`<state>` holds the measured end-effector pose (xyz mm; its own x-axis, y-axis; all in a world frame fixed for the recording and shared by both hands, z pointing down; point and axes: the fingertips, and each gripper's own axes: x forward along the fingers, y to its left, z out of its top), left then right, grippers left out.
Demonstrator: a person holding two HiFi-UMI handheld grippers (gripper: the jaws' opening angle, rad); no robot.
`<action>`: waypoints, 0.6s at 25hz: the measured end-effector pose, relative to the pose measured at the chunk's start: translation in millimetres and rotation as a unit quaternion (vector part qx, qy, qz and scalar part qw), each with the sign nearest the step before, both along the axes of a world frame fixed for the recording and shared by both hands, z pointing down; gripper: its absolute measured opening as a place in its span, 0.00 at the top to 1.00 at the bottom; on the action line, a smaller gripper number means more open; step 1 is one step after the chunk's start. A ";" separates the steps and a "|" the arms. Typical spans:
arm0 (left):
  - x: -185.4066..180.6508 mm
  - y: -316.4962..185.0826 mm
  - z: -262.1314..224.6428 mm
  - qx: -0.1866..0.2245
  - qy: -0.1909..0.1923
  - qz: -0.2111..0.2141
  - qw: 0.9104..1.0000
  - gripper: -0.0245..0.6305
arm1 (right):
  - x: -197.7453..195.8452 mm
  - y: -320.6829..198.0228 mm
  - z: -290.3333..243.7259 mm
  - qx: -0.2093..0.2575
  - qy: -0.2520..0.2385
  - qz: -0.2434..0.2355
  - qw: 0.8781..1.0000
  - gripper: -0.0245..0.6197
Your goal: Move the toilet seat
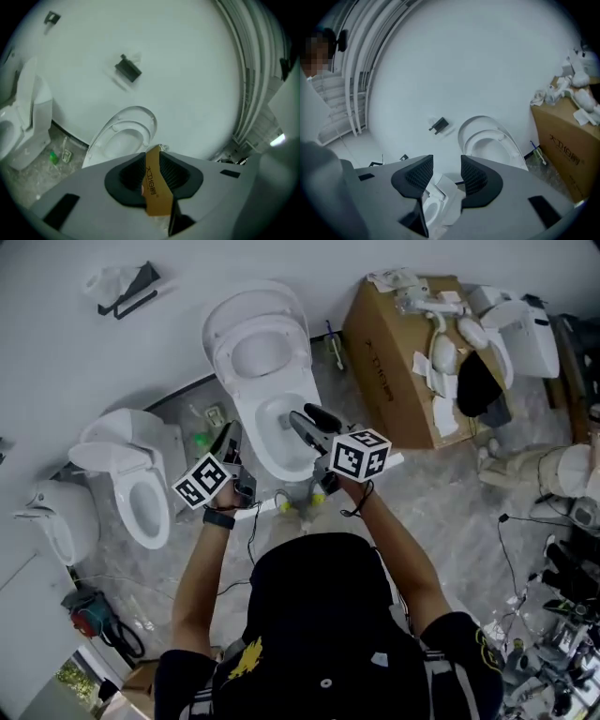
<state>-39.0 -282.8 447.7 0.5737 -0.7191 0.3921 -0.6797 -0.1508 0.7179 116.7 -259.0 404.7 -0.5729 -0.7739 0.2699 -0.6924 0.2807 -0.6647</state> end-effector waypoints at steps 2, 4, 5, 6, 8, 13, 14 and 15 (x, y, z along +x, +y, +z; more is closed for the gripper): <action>14.5 24.2 -27.7 0.046 -0.034 0.022 0.998 0.88 | -4.7 27.2 -16.9 0.022 0.037 -0.011 0.999 0.69; 22.8 44.8 -46.8 0.088 -0.068 0.033 0.993 0.92 | -6.0 50.5 -26.4 0.050 0.090 -0.012 0.995 0.74; 23.8 53.6 -53.0 0.108 -0.088 0.035 0.990 0.92 | -4.0 60.0 -29.1 0.063 0.121 -0.004 0.991 0.78; 23.3 61.1 -57.6 0.128 -0.112 0.036 0.985 0.93 | -0.1 67.4 -30.7 0.072 0.151 0.011 0.986 0.85; 22.2 71.5 -65.7 0.169 -0.165 0.042 0.971 0.93 | 8.9 76.8 -33.1 0.079 0.193 0.045 0.977 0.88; 25.3 82.9 -90.2 0.250 -0.245 0.056 0.935 0.93 | -6.2 88.8 -45.9 0.108 0.241 0.030 0.964 0.92; 25.9 83.6 -93.2 0.257 -0.252 0.057 0.931 0.93 | -8.6 89.2 -47.0 0.114 0.273 0.024 0.955 0.92; 27.1 84.7 -95.1 0.263 -0.258 0.058 0.928 0.93 | -9.3 89.3 -48.4 0.118 0.301 0.022 0.946 0.92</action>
